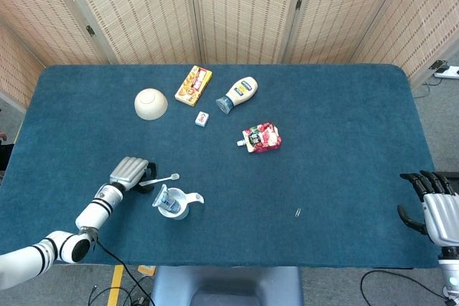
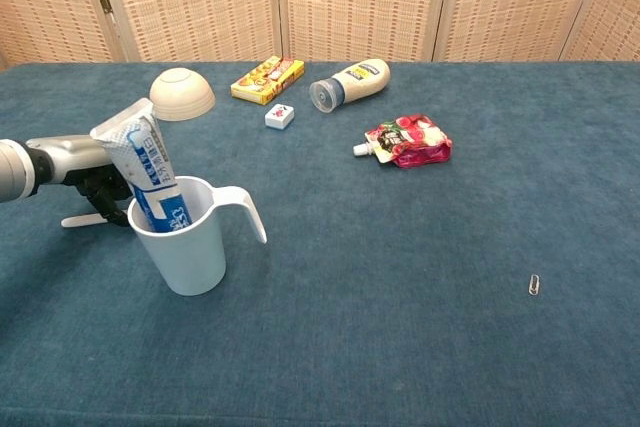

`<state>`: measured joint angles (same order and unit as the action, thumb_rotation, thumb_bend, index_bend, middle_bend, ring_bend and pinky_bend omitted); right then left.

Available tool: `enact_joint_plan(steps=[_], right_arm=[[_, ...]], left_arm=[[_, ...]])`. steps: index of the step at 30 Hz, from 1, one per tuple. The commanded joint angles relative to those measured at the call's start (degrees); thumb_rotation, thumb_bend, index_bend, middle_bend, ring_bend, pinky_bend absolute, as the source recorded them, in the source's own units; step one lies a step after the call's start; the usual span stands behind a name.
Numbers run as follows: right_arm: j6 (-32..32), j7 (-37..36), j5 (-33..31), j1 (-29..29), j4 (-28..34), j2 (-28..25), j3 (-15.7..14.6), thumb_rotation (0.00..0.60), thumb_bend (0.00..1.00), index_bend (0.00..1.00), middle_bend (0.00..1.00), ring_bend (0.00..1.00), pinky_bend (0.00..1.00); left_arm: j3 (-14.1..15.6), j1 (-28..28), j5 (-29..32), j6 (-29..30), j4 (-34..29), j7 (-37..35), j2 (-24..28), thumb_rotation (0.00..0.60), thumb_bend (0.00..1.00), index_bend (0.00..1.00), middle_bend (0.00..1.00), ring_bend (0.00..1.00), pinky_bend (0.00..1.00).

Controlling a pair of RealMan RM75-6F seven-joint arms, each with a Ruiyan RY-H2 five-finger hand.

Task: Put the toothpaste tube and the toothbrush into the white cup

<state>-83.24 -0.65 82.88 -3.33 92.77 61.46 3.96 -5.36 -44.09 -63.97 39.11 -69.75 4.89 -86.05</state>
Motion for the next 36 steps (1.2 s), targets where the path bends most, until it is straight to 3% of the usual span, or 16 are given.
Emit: enact_joint_plan(steps=[1, 15, 24, 30, 36], right_arm=[[0.1, 0.0, 0.0, 0.0, -0.1, 0.0, 0.0, 0.6, 0.26, 0.25, 0.26, 0.14, 0.14], [-1.4, -0.7, 0.7, -0.2, 0.7, -1.0, 1.0, 0.6, 0.26, 0.25, 0.26, 0.14, 0.14], [-2.5, -1.3, 1.5, -0.3, 2.5, -2.6, 1.6, 0.6, 0.26, 0.25, 0.26, 0.14, 0.14], [-2.3, -1.0, 1.4, -0.5, 2.8, -2.7, 1.7, 0.6, 0.26, 0.25, 0.26, 0.14, 0.14], [-2.3, -0.6, 1.9, -0.9, 3.2, -2.9, 1.9, 0.6, 0.26, 0.25, 0.26, 0.14, 0.14]], left_arm=[[0.0, -0.1, 0.2, -0.3, 0.1, 0.0, -0.1, 0.6, 0.35, 0.54, 1.0, 0.91, 0.97], [-0.2, 0.0, -0.1, -0.2, 0.0, -0.6, 0.0, 0.6, 0.4, 0.61, 1.0, 0.91, 0.97], [-1.4, 1.8, -2.7, 3.1, -2.5, -5.7, 2.1, 0.6, 0.42, 0.62, 1.0, 0.92, 0.97], [-3.9, 4.6, -6.2, 8.0, -6.7, -15.9, 6.0, 0.6, 0.43, 0.63, 1.0, 0.92, 0.97], [-6.1, 7.6, -12.1, 9.5, -14.7, -37.6, 13.7, 0.6, 0.43, 0.63, 1.0, 0.92, 0.97]])
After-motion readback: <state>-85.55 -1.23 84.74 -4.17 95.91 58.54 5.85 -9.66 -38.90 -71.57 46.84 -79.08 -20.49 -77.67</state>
